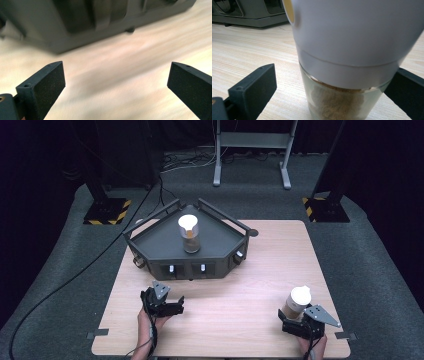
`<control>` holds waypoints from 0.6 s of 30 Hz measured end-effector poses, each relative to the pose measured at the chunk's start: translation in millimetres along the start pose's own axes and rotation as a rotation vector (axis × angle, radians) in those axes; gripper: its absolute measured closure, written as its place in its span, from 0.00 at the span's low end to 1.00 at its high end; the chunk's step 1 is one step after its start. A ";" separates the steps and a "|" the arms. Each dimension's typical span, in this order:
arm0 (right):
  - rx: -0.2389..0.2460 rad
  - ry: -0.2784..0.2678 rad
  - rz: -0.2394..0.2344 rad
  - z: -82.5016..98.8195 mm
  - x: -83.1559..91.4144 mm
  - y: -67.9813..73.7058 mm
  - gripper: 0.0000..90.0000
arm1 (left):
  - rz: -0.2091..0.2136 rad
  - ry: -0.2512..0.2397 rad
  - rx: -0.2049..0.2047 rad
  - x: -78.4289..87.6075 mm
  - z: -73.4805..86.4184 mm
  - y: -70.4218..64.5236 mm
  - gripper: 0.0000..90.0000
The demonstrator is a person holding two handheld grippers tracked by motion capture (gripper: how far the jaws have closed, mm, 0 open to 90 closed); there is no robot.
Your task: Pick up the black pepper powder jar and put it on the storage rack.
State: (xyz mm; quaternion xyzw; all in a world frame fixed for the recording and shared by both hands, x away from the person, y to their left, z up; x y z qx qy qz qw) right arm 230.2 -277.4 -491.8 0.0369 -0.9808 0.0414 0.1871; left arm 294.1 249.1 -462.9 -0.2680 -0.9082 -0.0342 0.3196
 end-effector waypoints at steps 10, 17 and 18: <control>0.000 0.001 0.004 -0.2 0.0 0.4 0.00 | -0.011 0.015 0.046 2.2 17.1 7.1 0.02; -0.001 0.002 0.006 -0.2 0.0 0.8 0.00 | -0.024 0.027 0.056 0.2 16.2 6.5 0.02; 0.000 0.002 0.006 -0.2 0.0 0.8 0.00 | -0.024 0.032 0.054 -0.5 15.5 6.5 0.02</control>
Point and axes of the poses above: each handheld gripper's, and its own axes: x roughly backward along the jaws, z roughly out of its underside, y roughly to its left, the point moved 5 cm from there along -x, roughly forward along the jaws, and after that the axes turned 15 degrees about z, right-handed, at the moved point
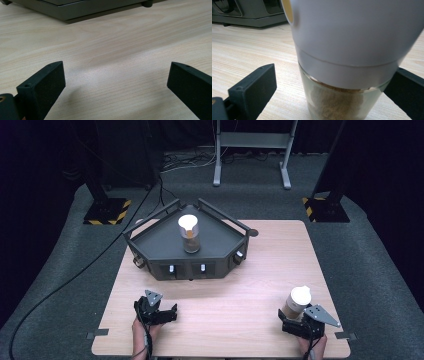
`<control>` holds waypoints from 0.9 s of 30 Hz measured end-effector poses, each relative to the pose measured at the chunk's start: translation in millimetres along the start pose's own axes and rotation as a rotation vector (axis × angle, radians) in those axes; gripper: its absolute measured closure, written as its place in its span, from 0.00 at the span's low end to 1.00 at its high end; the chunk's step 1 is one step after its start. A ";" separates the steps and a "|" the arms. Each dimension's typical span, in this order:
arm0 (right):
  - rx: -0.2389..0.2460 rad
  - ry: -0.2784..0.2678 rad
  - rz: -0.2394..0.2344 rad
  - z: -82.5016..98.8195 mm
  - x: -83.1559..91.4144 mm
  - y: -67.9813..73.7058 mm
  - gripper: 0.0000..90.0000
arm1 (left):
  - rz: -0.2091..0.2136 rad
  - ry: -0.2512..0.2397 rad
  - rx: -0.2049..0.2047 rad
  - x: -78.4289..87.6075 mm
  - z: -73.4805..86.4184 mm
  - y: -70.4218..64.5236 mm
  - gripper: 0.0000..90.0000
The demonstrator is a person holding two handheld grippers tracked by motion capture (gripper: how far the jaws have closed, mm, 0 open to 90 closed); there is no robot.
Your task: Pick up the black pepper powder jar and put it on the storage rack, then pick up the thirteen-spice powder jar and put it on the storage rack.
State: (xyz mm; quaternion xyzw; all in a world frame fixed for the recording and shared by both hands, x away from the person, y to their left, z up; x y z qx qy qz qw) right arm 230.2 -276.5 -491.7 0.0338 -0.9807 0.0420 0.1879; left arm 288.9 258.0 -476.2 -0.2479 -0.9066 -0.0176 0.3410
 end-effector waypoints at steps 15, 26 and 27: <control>0.004 -0.003 0.009 0.3 0.5 1.3 0.00 | 0.042 0.061 0.026 -5.3 -9.0 9.7 0.01; 0.010 0.001 0.014 -0.5 -0.1 2.3 0.00 | 0.062 0.064 0.006 -6.7 -10.4 12.9 0.01; 0.010 0.000 0.014 -0.4 0.0 2.3 0.00 | 0.062 0.064 0.006 -6.7 -10.4 12.8 0.01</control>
Point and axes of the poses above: each handheld gripper's, and its own axes: x roughly backward along the jaws, z roughly out of its underside, y roughly to its left, the point moved 5 cm from there along -x, roughly forward along the jaws, and after that the axes turned 15 degrees about z, right-handed, at the moved point
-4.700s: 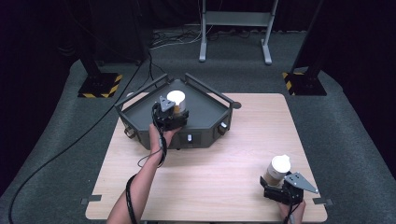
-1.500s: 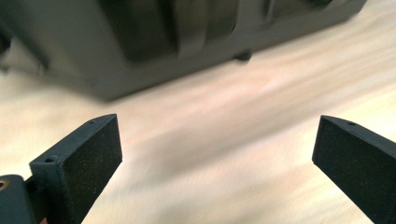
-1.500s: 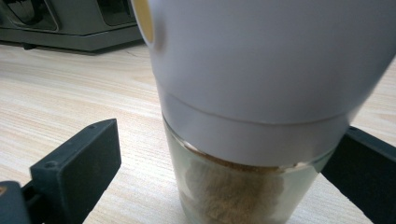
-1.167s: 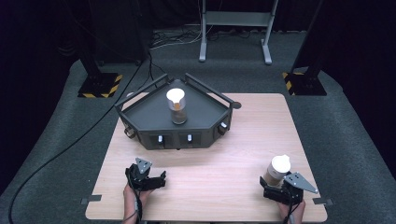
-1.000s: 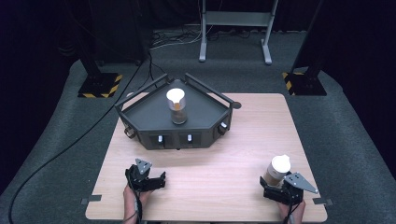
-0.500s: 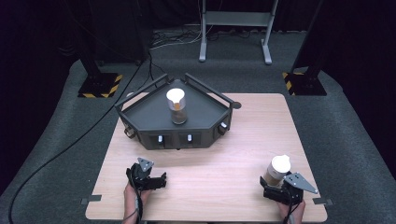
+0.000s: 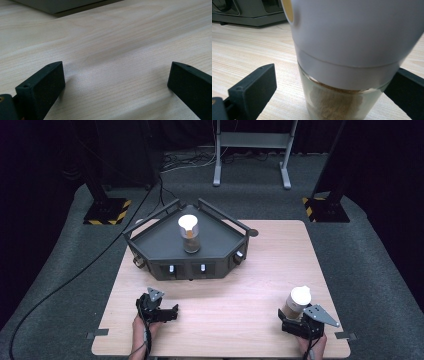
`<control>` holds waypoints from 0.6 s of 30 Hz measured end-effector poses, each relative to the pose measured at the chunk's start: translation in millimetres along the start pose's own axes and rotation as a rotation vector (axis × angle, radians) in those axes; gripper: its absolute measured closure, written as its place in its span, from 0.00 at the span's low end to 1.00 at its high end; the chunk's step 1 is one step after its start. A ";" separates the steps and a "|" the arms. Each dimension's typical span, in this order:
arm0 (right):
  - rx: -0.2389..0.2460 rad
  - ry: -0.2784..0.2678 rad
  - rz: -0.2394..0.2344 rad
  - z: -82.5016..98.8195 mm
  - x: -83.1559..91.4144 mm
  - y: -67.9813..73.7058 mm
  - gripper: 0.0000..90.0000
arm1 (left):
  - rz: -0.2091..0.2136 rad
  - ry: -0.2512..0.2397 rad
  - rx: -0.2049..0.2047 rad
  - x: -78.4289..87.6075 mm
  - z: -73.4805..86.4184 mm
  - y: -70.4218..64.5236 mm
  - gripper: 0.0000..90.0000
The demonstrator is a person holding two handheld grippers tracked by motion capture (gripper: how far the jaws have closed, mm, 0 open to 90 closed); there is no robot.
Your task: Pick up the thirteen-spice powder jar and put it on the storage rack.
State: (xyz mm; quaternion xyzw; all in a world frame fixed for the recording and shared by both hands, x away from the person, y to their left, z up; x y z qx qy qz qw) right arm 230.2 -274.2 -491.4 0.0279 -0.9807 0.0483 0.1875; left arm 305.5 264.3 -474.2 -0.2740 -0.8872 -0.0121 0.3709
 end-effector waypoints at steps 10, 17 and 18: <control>-0.003 -0.005 0.022 -0.3 -1.4 2.9 0.00 | -0.008 -0.001 -0.008 -0.2 0.1 -1.6 0.01; 0.003 -0.023 0.025 1.7 0.5 3.7 0.04 | -0.013 -0.002 -0.012 -0.5 0.2 -2.9 0.01; 0.005 -0.026 0.020 2.1 0.6 3.0 0.07 | -0.015 -0.003 -0.013 -0.7 0.3 -3.3 0.01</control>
Point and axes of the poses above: each handheld gripper's, and its own axes: x roughly backward along the jaws, z roughly out of its underside, y roughly to its left, the point moved 5 cm from there along -x, roughly forward along the jaws, and after that the axes turned 15 degrees about z, right-handed, at the moved point
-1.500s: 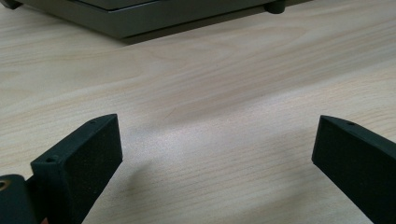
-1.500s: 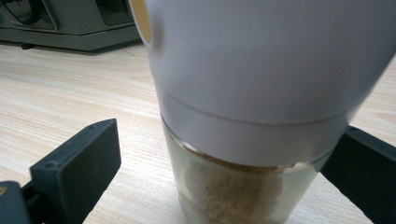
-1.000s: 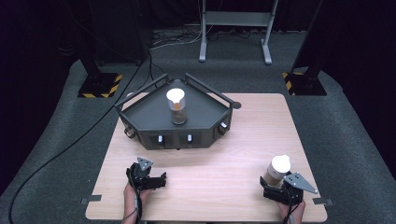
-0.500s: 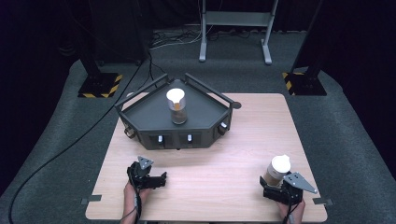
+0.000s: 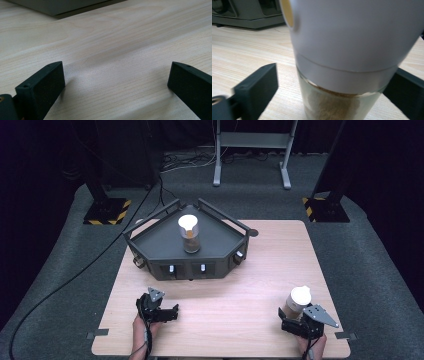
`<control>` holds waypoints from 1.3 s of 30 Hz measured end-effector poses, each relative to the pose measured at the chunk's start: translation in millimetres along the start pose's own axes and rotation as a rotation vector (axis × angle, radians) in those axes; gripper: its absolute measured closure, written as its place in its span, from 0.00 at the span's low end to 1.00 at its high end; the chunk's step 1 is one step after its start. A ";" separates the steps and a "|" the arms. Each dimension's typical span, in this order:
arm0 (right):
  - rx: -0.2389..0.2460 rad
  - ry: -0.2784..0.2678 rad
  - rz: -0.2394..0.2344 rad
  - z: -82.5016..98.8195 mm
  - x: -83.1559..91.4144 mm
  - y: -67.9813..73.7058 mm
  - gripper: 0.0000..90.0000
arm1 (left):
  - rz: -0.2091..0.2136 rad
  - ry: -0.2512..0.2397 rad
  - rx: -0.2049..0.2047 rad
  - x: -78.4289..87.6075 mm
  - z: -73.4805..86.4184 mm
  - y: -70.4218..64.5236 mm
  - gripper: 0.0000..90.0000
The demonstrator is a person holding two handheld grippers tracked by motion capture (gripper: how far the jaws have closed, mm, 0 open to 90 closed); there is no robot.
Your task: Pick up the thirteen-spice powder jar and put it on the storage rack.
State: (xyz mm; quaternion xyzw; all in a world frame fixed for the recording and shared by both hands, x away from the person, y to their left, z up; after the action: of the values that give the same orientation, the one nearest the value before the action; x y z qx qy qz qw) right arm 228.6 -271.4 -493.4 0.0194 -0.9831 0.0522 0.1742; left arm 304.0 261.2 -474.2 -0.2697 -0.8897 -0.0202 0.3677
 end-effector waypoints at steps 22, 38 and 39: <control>0.010 -0.013 0.014 1.3 1.3 2.7 0.33 | -0.004 -0.005 -0.010 0.1 1.0 -1.6 0.02; 0.008 -0.011 0.026 1.1 2.1 4.4 0.33 | 0.000 -0.006 -0.016 0.5 1.3 -1.5 0.03; 0.006 -0.009 0.028 0.9 2.4 4.3 0.33 | 0.004 -0.008 -0.014 0.5 1.4 -1.0 0.03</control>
State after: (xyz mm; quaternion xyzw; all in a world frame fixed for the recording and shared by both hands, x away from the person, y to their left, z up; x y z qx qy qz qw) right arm 225.8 -267.3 -493.8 0.0066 -0.9839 0.0576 0.1688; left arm 302.4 260.9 -474.7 -0.2740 -0.8905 -0.0247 0.3623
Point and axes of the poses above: each handheld gripper's, and its own axes: x roughly backward along the jaws, z roughly out of its underside, y roughly to its left, the point moved 5 cm from there along -x, roughly forward along the jaws, and after that the axes turned 15 degrees about z, right-handed, at the moved point
